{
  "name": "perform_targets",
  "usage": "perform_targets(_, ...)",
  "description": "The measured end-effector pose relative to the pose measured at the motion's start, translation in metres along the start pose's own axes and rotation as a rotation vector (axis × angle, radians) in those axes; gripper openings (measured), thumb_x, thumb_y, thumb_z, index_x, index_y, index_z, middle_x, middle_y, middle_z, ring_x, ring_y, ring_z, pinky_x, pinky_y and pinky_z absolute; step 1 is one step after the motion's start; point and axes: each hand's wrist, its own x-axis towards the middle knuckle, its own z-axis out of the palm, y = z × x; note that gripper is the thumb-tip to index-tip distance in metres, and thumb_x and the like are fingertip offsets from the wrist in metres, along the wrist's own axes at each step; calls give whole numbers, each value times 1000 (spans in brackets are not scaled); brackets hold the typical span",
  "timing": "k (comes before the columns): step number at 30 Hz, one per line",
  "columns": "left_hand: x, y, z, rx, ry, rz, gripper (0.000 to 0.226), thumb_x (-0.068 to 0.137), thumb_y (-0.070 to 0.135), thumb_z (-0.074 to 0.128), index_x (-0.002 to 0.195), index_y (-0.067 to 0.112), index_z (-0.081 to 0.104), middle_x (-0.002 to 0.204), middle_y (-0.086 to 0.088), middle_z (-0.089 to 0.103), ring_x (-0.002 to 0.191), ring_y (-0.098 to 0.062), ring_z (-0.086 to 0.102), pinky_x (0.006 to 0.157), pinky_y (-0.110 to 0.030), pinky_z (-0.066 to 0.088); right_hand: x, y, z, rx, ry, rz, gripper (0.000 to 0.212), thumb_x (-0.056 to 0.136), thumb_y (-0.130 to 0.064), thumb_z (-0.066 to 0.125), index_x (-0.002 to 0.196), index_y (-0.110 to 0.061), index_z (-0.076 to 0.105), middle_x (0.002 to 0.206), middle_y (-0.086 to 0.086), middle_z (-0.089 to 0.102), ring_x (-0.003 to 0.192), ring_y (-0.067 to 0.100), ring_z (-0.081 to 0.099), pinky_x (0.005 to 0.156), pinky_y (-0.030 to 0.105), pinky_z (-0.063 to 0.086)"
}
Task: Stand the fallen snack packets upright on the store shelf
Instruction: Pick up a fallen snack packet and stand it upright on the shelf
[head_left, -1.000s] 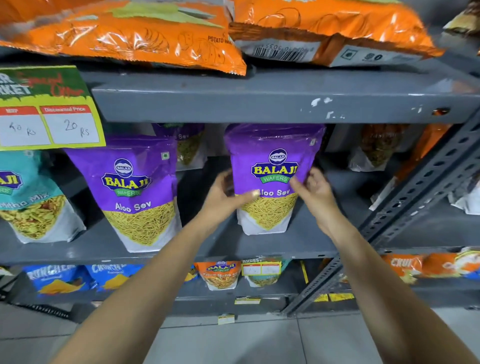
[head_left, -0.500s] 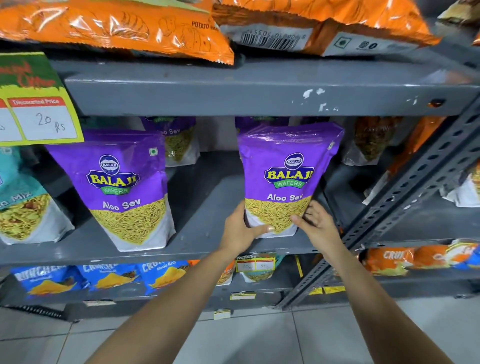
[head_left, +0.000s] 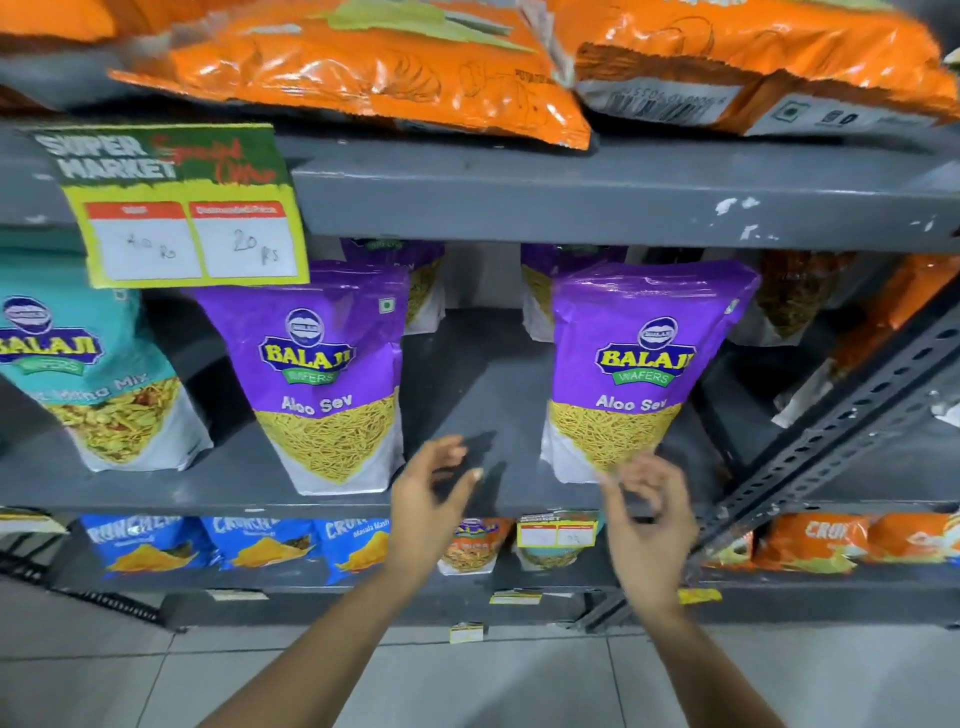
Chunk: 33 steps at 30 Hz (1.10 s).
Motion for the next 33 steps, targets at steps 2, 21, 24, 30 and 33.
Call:
perform_targets(2,-11,-4,-43,54,145,91,27,81,6,74,105,14,64,93,7,67,90,-4,65,84,-23,53,-19,-2,32,-47,-159,-76,27,76,-18,81,94,-23,63,89,-1,66,85,20,65,78,42,56)
perform_targets(21,51,-23,-129,173,-166,-15,76,62,30,90,127,19,52,107,16,66,98,0,63,78,-2,44,-5,-8,156,-164,-737,133,66,64,-33,87,121,-27,55,112,-10,71,101,9,67,85,30,55)
perform_targets(24,51,-23,-113,170,-162,-6,75,62,31,90,126,18,52,108,12,67,102,-8,64,79,-5,46,1,-6,143,-175,-736,148,67,65,-34,86,123,-30,52,112,-12,69,103,12,66,87,32,55)
perform_targets(30,51,-28,-111,169,-144,16,75,64,33,88,126,16,50,116,4,67,106,-12,63,85,-14,49,-4,-12,144,-166,-724,178,63,72,-25,84,120,-35,45,110,-23,62,110,13,63,76,13,50)
perform_targets(33,47,-31,-123,143,-162,25,85,63,35,89,134,18,45,119,11,62,112,-6,59,95,-20,49,-21,-18,138,-121,-563,160,87,69,-25,86,139,-27,34,123,-23,53,110,6,58,76,13,49)
